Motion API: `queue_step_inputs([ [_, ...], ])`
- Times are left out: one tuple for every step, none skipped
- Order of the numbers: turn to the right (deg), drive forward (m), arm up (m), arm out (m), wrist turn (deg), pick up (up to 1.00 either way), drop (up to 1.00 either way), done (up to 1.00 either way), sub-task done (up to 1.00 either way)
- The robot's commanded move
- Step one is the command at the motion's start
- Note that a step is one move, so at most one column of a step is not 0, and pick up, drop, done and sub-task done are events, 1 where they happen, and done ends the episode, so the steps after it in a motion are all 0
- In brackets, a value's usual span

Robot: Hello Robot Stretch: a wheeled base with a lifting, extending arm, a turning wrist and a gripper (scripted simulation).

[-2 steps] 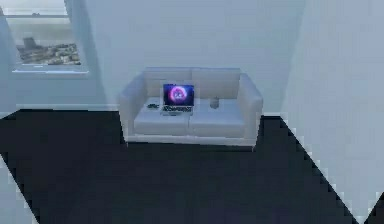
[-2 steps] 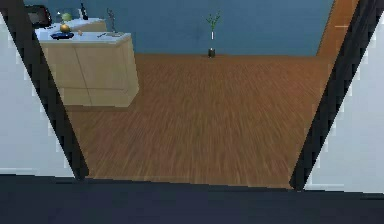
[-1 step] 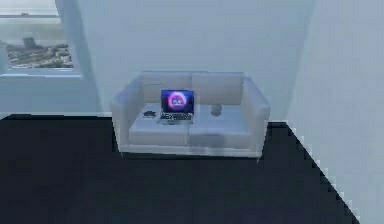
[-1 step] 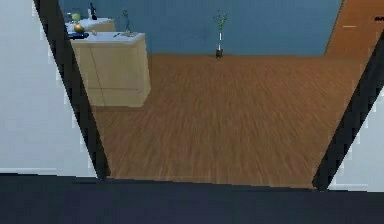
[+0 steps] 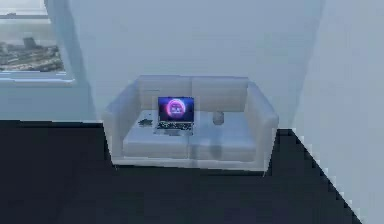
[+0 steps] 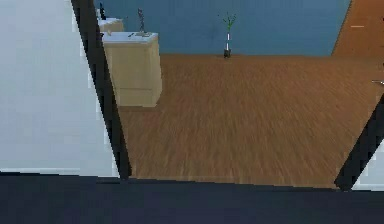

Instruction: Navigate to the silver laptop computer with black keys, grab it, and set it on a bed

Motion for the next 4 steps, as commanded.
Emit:
queue_step_inputs([
  [21.0,0.00,0.00,0.00,0.0,0.00,0.00,0.00,0.00],
  [0.0,0.85,0.00,0.00,0.0,0.00,0.00,0.00,0.00],
  [-45.0,0.00,0.00,0.00,0.0,0.00,0.00,0.00,0.00],
  [-45.0,0.00,0.00,0.00,0.0,0.00,0.00,0.00,0.00],
])
